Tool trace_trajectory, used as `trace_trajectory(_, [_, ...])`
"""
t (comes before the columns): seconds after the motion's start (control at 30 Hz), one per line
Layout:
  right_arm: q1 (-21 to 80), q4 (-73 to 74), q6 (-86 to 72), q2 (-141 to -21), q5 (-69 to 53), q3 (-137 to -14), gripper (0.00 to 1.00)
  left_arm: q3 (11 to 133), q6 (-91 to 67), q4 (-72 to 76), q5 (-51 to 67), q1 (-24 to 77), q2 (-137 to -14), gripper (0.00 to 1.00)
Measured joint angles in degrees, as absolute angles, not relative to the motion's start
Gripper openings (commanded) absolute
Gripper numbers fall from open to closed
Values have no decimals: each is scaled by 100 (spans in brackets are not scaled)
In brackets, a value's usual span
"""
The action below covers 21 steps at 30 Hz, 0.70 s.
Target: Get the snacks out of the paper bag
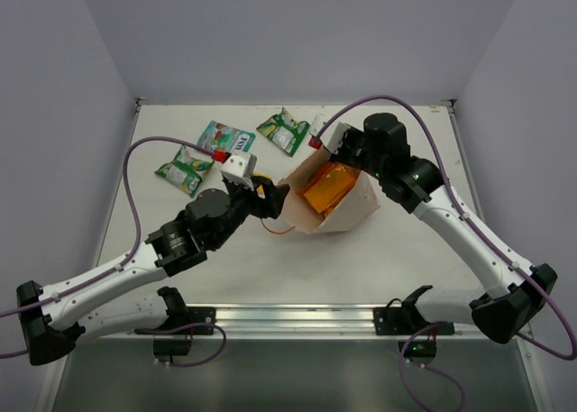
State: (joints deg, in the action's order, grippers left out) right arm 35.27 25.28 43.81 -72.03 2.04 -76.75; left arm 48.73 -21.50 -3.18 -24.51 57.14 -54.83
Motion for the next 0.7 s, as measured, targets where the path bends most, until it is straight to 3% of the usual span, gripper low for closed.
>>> trace_trajectory(0.7, [4329,2231,4689,-7188,727,-7384,0,4696,-1999,589,-1424,6040,-6195,56])
